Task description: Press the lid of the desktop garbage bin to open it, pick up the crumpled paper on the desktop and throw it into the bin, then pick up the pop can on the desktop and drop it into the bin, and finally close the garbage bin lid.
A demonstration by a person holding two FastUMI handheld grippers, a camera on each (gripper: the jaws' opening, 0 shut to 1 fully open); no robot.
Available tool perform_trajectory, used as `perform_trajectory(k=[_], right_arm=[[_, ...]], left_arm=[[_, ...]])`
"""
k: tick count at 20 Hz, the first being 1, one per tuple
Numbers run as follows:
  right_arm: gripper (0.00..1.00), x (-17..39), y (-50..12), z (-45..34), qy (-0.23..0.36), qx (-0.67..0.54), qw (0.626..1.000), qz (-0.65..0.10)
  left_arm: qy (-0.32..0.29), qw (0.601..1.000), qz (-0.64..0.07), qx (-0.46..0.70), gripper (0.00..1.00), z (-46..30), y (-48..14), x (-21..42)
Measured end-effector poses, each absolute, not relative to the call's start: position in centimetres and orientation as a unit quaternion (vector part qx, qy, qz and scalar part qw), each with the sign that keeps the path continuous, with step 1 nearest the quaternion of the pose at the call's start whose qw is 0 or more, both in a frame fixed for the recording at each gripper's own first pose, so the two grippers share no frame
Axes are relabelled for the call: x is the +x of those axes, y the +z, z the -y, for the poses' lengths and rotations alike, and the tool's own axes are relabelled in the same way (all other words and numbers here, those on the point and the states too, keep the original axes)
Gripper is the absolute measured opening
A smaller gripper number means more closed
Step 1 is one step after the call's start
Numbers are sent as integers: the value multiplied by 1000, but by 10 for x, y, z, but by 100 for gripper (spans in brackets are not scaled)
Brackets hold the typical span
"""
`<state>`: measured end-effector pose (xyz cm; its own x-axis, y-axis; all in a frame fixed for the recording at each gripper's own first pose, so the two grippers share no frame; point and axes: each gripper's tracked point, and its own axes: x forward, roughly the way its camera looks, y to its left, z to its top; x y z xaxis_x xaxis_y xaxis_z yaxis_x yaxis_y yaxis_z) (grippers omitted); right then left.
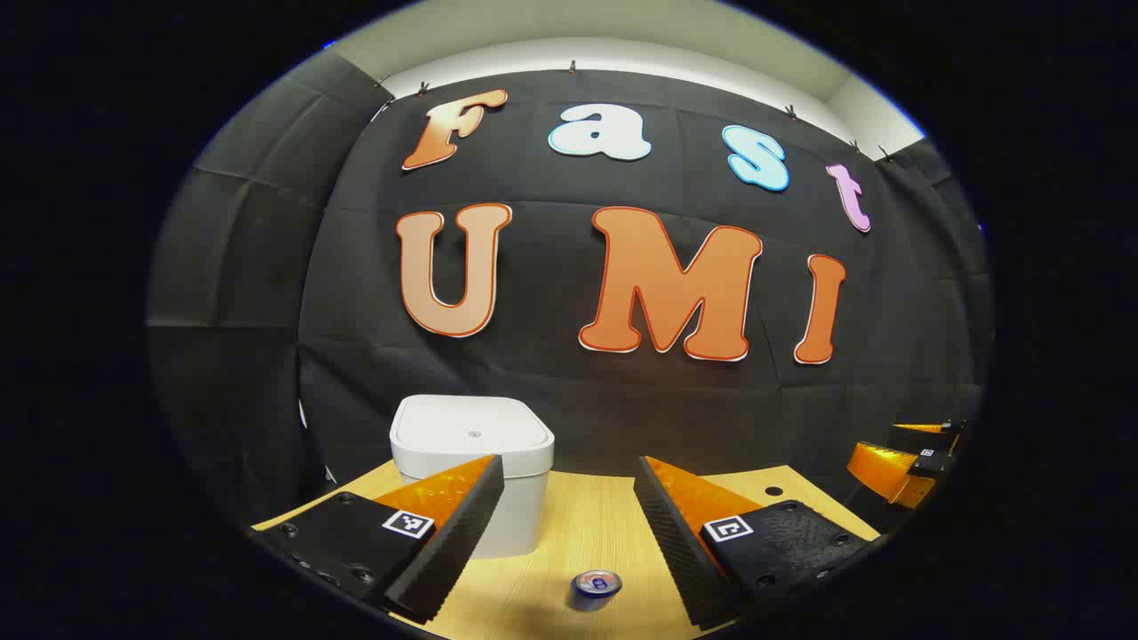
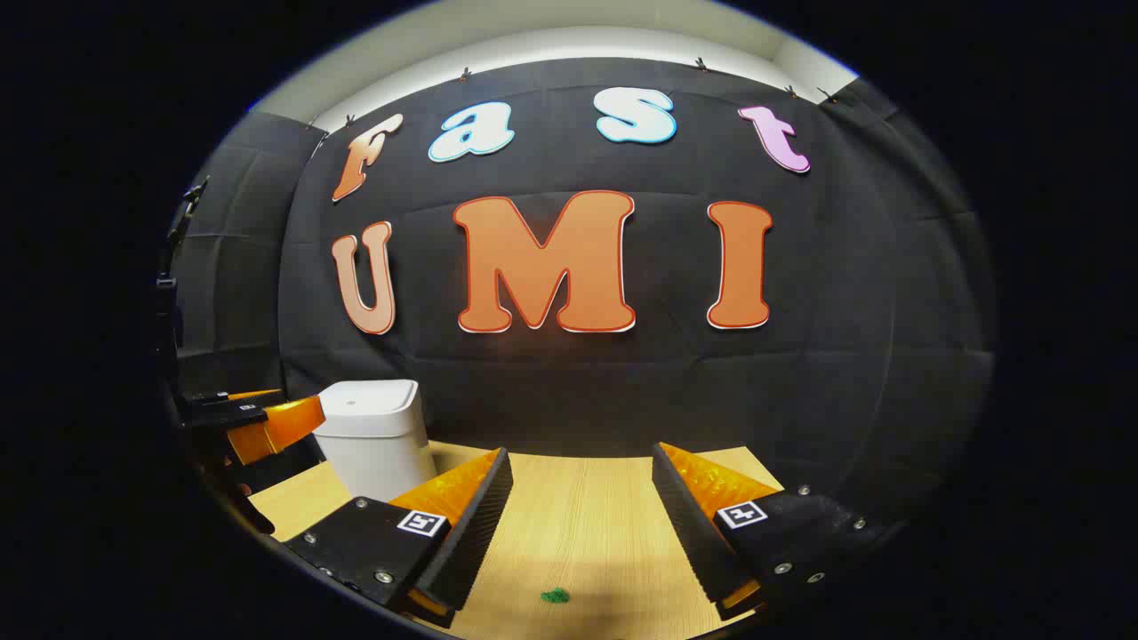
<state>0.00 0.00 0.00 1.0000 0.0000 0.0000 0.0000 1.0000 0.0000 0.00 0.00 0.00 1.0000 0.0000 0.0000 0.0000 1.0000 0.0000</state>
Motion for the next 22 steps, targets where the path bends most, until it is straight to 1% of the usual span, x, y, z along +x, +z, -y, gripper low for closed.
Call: perform_trajectory(k=[4,8,11,13,17,22], right_arm=[[95,5,-1,4,4,-8,1000,-3],[95,9,-5,9,-13,-9,1000,-13],[95,11,0,6,-21,-3,1000,-6],[95,11,-1,8,-36,-1,999,-9],[95,10,0,3,-40,2,999,-9],[95,12,1,-5,-39,-6,999,-10]], left_arm=[[8,1000,-4,5,94,-3,-1,2],[-11,1000,0,19,94,1,5,10],[-36,999,0,24,94,5,6,18],[-43,999,-7,31,94,4,4,23],[-53,998,-5,28,94,1,6,26],[-59,998,-20,23,94,-2,-3,29]])
